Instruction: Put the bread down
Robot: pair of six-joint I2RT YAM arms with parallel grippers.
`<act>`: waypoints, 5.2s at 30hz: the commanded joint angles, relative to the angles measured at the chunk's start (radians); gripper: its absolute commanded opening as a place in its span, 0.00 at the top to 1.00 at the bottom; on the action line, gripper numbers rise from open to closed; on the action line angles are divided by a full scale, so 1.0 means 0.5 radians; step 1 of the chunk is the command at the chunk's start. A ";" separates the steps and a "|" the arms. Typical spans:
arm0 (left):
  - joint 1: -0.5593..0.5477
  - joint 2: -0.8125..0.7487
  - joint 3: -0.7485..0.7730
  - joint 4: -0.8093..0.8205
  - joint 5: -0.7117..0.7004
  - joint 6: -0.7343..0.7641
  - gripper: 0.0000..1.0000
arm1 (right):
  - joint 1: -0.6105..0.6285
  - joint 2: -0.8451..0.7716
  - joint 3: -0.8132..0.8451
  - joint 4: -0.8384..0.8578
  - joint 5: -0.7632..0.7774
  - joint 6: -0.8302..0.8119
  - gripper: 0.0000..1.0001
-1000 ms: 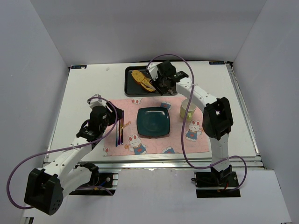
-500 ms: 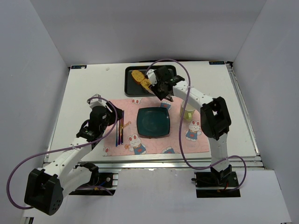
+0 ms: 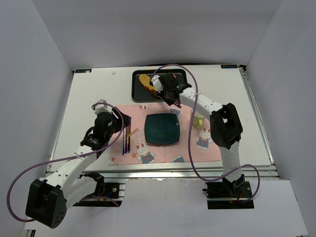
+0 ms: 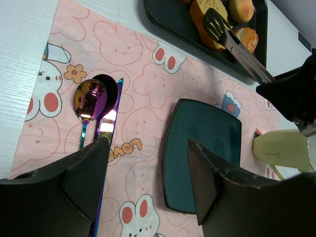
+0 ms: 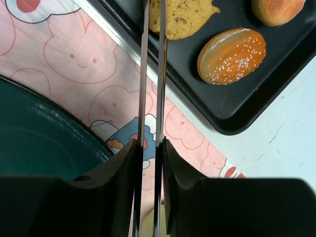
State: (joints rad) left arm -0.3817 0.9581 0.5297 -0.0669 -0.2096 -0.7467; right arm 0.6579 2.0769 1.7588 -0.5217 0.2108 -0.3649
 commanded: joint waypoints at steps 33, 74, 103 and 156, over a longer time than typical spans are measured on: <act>0.009 -0.094 0.008 0.048 0.002 -0.019 0.26 | -0.061 -1.675 -1.581 0.077 -0.946 -0.264 1.00; 0.009 -0.057 0.063 0.066 0.008 -0.034 0.26 | -0.760 -0.635 -0.391 0.016 -1.011 1.193 0.62; 0.009 0.014 0.094 0.030 -0.010 -0.044 0.27 | -0.785 -0.282 -0.204 0.077 -0.971 1.515 0.48; 0.012 0.032 0.021 0.195 0.051 -0.074 0.28 | -0.852 -1.580 -1.462 -0.365 -1.366 -0.433 0.76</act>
State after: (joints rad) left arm -0.3813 0.9783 0.5465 0.0040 -0.1951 -0.7792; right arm 0.2295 1.2892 1.0317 -0.7158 -0.4725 -0.5468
